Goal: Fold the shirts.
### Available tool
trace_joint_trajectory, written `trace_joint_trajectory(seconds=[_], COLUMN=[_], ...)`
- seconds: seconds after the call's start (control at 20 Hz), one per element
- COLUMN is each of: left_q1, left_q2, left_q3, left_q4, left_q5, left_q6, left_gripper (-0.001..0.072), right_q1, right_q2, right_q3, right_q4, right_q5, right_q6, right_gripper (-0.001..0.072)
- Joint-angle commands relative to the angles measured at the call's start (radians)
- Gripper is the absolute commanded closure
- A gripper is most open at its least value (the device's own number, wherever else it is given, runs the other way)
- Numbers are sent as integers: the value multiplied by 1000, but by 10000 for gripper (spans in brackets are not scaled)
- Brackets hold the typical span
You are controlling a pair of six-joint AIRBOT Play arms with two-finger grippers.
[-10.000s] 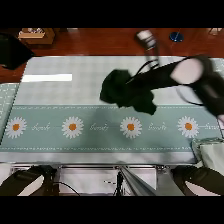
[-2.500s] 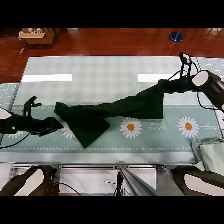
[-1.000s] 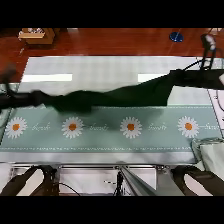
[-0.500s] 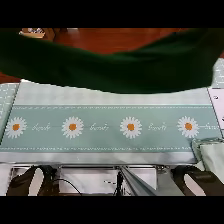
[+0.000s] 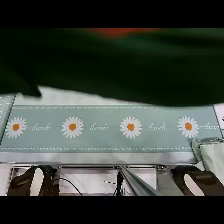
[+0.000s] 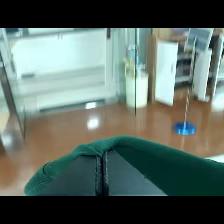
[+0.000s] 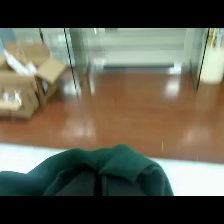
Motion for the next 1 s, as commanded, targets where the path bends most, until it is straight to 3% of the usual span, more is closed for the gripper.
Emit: trace_joint_trajectory(seconds=[0.0, 0.15, 0.25, 0.4, 0.6, 0.8, 0.95], left_q1=[1, 1, 1, -7, -7, -7, -7], left_q2=[39, 48, 42, 54, 76, 110, 129], left_q3=[29, 28, 11, -69, -340, -795, -1126], left_q4=[46, 53, 53, 51, 52, 53, 52], left_q5=[-189, -389, -537, -534, -534, -528, -447], left_q6=[-76, -130, -156, -185, -180, -134, -132], left_gripper=[682, 682, 682, 682, 682, 683, 683], right_q1=[1, 0, 1, 1, 1, 1, 1], right_q2=[44, 45, 51, 48, 43, -15, -124], right_q3=[19, 18, -1, -122, -534, -940, -1059], right_q4=[-7, -23, 27, 70, 90, 40, 87], right_q5=[216, 485, 478, 479, 469, 269, 47], right_q6=[58, 71, 99, 99, 25, -10, -10], right_gripper=[682, 682, 682, 683, 683, 682, 682])
